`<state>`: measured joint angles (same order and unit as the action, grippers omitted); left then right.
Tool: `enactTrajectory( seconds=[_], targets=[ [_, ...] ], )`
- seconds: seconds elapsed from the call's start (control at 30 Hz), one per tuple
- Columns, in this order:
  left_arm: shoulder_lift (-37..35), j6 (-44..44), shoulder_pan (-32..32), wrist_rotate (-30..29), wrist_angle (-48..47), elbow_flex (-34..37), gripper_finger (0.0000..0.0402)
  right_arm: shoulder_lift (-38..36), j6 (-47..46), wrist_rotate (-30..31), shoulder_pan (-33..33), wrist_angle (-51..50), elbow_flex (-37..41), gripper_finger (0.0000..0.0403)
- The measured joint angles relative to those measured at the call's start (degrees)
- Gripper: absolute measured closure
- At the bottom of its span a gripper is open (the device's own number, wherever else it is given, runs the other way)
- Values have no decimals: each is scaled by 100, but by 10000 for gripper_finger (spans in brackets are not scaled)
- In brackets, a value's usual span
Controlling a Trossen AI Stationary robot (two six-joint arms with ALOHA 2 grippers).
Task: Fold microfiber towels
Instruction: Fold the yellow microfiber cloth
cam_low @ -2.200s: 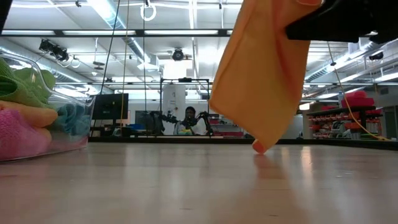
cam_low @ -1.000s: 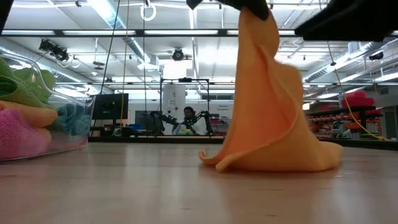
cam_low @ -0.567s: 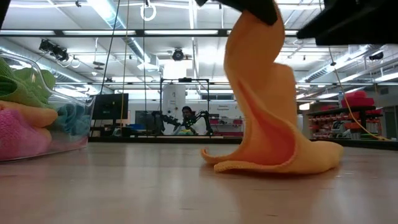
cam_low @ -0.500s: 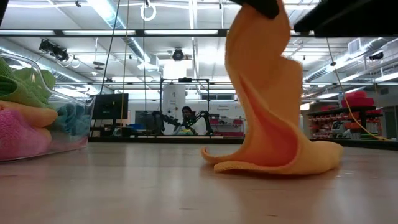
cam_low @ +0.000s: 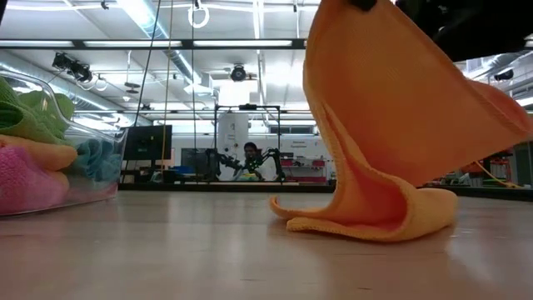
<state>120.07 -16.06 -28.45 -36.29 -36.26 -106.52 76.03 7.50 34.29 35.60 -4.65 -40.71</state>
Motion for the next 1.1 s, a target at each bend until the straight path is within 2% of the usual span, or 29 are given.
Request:
enactTrajectory(
  seconds=[0.17,0.4,0.5,0.77,0.93,1.1],
  targets=[
    [-2,-429,96,-11,-5,0,392,0,-622,-54,127,-179,-2,175],
    [-51,-721,135,-77,20,0,378,69,-1779,45,302,-1248,-2,176],
    [-72,-735,141,-203,-6,0,387,128,-2187,80,340,-1628,-2,175],
    [-235,-822,160,-218,-98,0,383,26,-2255,267,813,-1833,-2,175],
    [-377,-879,162,-270,-38,-4,393,-79,-2258,342,1105,-1848,-4,175],
    [-404,-975,160,-267,-32,-4,383,-76,-2404,362,1236,-2008,-7,175]
  ],
)
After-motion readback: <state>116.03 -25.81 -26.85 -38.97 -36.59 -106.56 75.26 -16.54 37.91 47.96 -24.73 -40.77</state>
